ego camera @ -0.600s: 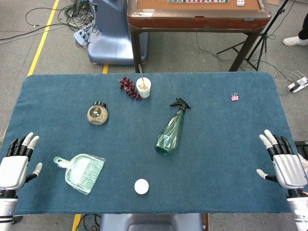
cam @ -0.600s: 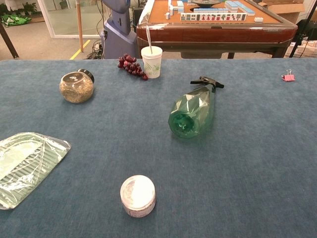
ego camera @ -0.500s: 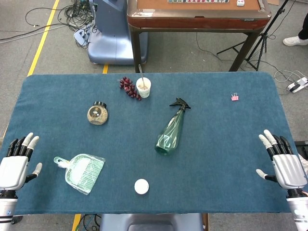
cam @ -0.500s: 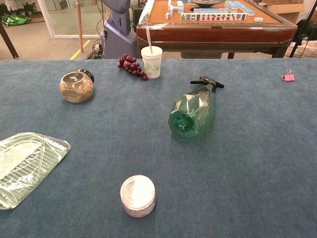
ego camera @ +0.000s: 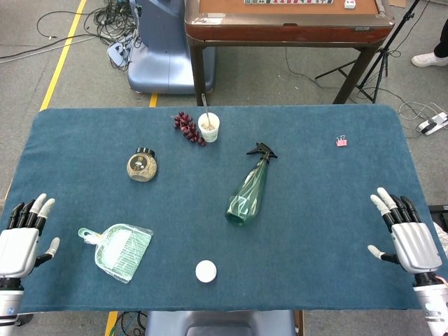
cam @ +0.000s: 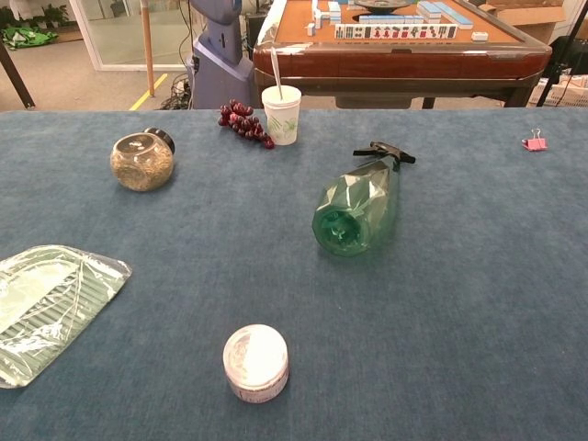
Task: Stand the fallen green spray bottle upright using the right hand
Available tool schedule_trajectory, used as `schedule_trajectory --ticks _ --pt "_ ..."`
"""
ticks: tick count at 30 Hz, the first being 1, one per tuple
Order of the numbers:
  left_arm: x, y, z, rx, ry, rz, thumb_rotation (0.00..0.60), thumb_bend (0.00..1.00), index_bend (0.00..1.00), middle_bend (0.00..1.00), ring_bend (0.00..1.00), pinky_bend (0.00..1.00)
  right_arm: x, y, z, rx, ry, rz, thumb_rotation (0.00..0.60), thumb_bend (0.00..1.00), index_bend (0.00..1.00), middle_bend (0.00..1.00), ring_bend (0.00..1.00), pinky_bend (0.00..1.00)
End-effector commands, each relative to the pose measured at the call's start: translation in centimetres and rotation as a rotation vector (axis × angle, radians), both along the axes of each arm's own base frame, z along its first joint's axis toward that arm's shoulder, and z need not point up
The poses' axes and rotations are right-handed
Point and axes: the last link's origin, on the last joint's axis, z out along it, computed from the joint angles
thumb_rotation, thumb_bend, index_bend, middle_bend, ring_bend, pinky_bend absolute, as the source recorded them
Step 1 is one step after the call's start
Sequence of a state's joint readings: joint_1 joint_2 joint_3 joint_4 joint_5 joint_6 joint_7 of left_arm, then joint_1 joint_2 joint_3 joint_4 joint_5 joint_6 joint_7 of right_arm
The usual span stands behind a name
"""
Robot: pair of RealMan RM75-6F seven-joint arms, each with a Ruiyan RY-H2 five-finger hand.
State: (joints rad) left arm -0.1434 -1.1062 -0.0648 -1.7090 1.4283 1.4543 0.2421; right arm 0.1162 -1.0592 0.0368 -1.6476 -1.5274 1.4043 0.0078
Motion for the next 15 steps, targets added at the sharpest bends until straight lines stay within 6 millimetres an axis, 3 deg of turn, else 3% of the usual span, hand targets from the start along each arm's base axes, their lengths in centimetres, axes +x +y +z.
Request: schedule_trajectory --ticks 1,9,15 --pt "0.0 0.0 0.0 0.001 0.000 0.001 0.600 0.38 0.00 0.00 0.00 0.00 0.3 -0.3 0.0 0.009 -0.003 0.015 0.600 0.04 0.00 0.02 0.00 0.00" --pt "0.0 -0.1 0.2 0.001 -0.002 -0.001 0.600 0.38 0.00 0.00 0.00 0.00 2.1 -2.1 -0.9 0.098 -0.019 0.092 0.600 0.06 0.00 0.07 0.00 0.00" --pt "0.1 -0.2 0.2 0.001 -0.004 -0.006 0.600 0.38 0.00 0.00 0.00 0.00 4.7 -4.6 -2.3 0.223 -0.073 0.181 0.600 0.09 0.00 0.11 0.00 0.00"
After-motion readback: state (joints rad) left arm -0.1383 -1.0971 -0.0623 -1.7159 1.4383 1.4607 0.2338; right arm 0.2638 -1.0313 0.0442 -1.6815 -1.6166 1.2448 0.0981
